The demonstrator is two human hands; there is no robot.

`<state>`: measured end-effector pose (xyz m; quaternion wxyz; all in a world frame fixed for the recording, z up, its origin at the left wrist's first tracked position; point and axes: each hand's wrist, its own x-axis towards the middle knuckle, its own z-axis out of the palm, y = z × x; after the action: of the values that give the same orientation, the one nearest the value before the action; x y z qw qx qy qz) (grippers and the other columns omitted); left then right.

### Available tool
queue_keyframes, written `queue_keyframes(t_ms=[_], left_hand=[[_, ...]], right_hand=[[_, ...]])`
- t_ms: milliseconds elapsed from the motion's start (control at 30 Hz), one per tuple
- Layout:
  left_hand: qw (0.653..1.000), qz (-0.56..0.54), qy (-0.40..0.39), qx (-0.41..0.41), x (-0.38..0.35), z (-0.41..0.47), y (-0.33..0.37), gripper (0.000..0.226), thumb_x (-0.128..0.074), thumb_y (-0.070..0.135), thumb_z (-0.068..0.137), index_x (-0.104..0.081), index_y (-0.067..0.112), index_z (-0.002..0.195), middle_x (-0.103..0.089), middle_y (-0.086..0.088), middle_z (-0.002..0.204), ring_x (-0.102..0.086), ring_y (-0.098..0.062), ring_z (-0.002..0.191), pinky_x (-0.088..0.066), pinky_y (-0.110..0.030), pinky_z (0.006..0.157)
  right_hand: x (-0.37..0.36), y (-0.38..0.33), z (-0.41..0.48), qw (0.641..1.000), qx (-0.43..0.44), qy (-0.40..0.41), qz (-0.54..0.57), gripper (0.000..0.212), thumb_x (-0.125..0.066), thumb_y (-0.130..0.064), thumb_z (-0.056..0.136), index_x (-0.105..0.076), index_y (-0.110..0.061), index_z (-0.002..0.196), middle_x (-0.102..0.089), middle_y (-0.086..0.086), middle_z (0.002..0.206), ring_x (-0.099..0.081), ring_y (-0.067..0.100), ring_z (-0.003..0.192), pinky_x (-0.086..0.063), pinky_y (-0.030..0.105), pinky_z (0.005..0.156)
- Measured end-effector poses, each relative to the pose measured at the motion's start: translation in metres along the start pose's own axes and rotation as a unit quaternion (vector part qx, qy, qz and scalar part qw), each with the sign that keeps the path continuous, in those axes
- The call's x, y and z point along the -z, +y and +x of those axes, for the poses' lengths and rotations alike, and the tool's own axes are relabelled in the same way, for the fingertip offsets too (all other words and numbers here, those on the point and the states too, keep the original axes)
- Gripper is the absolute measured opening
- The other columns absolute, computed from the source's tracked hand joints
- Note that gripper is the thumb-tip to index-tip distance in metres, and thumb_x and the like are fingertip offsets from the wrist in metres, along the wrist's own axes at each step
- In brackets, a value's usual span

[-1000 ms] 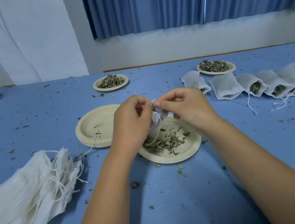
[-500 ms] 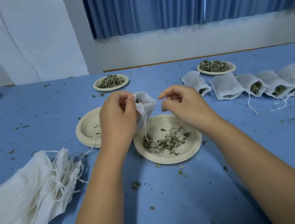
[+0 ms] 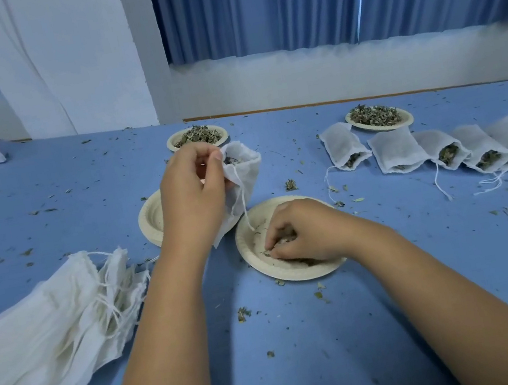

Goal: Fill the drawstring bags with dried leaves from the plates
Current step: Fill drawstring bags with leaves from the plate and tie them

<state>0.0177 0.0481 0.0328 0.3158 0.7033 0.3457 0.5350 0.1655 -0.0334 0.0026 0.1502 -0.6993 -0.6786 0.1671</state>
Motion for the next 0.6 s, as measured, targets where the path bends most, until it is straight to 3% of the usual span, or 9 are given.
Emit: queue_keyframes(t_ms=[100, 167, 267, 333, 467, 600], left_hand=[[1.0, -0.013, 0.023, 0.001, 0.005, 0.002, 0.003, 0.023, -0.054, 0.019, 0.099, -0.056, 0.036, 0.083, -0.068, 0.002, 0.096, -0.066, -0.018, 0.093, -0.054, -0.035, 0.085], [0.999, -0.015, 0.031, 0.0, 0.008, 0.003, 0.004, 0.023, -0.054, 0.019, 0.099, -0.056, 0.036, 0.083, -0.068, 0.001, 0.097, -0.066, -0.02, 0.094, -0.054, -0.043, 0.088], [1.0, -0.007, 0.008, -0.008, 0.006, 0.001, 0.003, 0.022, -0.053, 0.018, 0.099, -0.057, 0.035, 0.084, -0.067, 0.001, 0.097, -0.065, -0.018, 0.093, -0.053, -0.031, 0.085], [1.0, 0.0, -0.009, -0.017, 0.001, 0.0, 0.001, 0.017, -0.053, 0.017, 0.099, -0.059, 0.028, 0.088, -0.067, 0.001, 0.097, -0.063, -0.016, 0.092, -0.049, -0.022, 0.078], [0.999, 0.013, -0.03, -0.025, -0.003, -0.001, -0.004, 0.016, -0.053, 0.018, 0.099, -0.059, 0.028, 0.088, -0.066, 0.0, 0.096, -0.061, -0.014, 0.091, -0.044, -0.013, 0.073], [0.999, 0.017, -0.04, -0.023, -0.005, -0.002, -0.004, 0.024, -0.053, 0.019, 0.099, -0.055, 0.036, 0.083, -0.065, 0.002, 0.094, -0.061, -0.013, 0.091, -0.044, -0.015, 0.072]], right_hand=[[0.015, 0.003, -0.008, 0.999, -0.018, 0.018, 0.029, 0.013, -0.075, -0.035, 0.081, -0.074, -0.03, 0.093, -0.062, -0.013, 0.101, -0.058, 0.006, 0.097, -0.05, 0.029, 0.086], [0.023, 0.008, -0.01, 0.998, -0.055, 0.015, 0.01, 0.034, -0.074, -0.048, 0.078, -0.067, -0.036, 0.109, -0.054, -0.013, 0.116, -0.05, 0.007, 0.111, -0.044, 0.027, 0.089], [0.024, 0.012, -0.011, 0.989, -0.122, -0.05, -0.061, 0.073, -0.072, -0.063, 0.072, -0.048, -0.036, 0.135, -0.041, -0.006, 0.135, -0.037, 0.016, 0.129, -0.039, 0.035, 0.101], [0.017, 0.011, -0.009, 0.988, -0.119, -0.061, -0.075, 0.079, -0.073, -0.063, 0.071, -0.043, -0.035, 0.139, -0.039, -0.005, 0.135, -0.034, 0.017, 0.13, -0.037, 0.035, 0.103], [0.006, 0.008, -0.004, 0.998, -0.056, -0.027, -0.03, 0.058, -0.079, -0.049, 0.073, -0.057, -0.04, 0.126, -0.045, -0.013, 0.113, -0.046, 0.007, 0.112, -0.04, 0.023, 0.088], [0.004, 0.007, -0.004, 1.0, -0.004, -0.017, 0.009, 0.031, -0.079, -0.035, 0.079, -0.07, -0.041, 0.108, -0.05, -0.025, 0.089, -0.047, -0.014, 0.084, -0.034, 0.006, 0.066]])
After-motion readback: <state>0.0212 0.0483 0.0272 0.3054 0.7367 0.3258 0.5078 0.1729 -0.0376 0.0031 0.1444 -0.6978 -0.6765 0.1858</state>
